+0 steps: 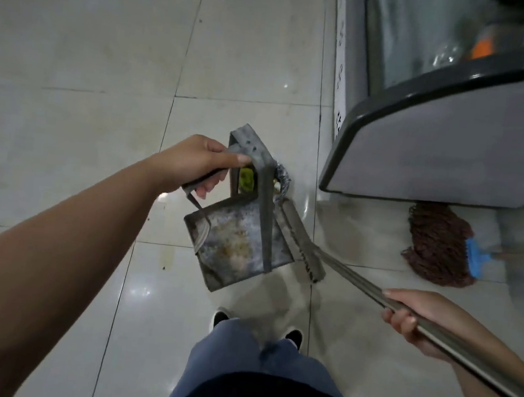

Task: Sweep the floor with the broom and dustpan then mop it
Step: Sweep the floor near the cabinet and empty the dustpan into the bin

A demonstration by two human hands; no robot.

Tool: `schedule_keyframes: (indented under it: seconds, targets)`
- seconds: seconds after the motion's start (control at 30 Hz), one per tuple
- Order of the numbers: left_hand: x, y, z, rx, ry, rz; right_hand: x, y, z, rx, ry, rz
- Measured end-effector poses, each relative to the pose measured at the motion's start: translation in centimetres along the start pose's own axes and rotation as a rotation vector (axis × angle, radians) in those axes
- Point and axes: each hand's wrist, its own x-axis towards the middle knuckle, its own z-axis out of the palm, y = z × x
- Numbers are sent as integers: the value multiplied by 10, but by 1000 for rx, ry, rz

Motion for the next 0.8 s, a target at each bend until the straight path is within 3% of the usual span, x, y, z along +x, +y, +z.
schedule_keyframes:
  seconds: [0.13, 0.37, 0.53, 0.8]
  targets:
    - [11, 40, -27, 6, -143, -31, -27, -11, 6, 75, -3, -34]
    - [90, 105, -52, 44, -137, -40, -34, -55, 54, 83, 74, -103]
    - [162, 125, -50, 123, -278, -182, -26, -80, 92, 149, 124, -148]
    - [258, 140, -9, 218, -429, -260, -27, -99, 123, 200, 174, -124]
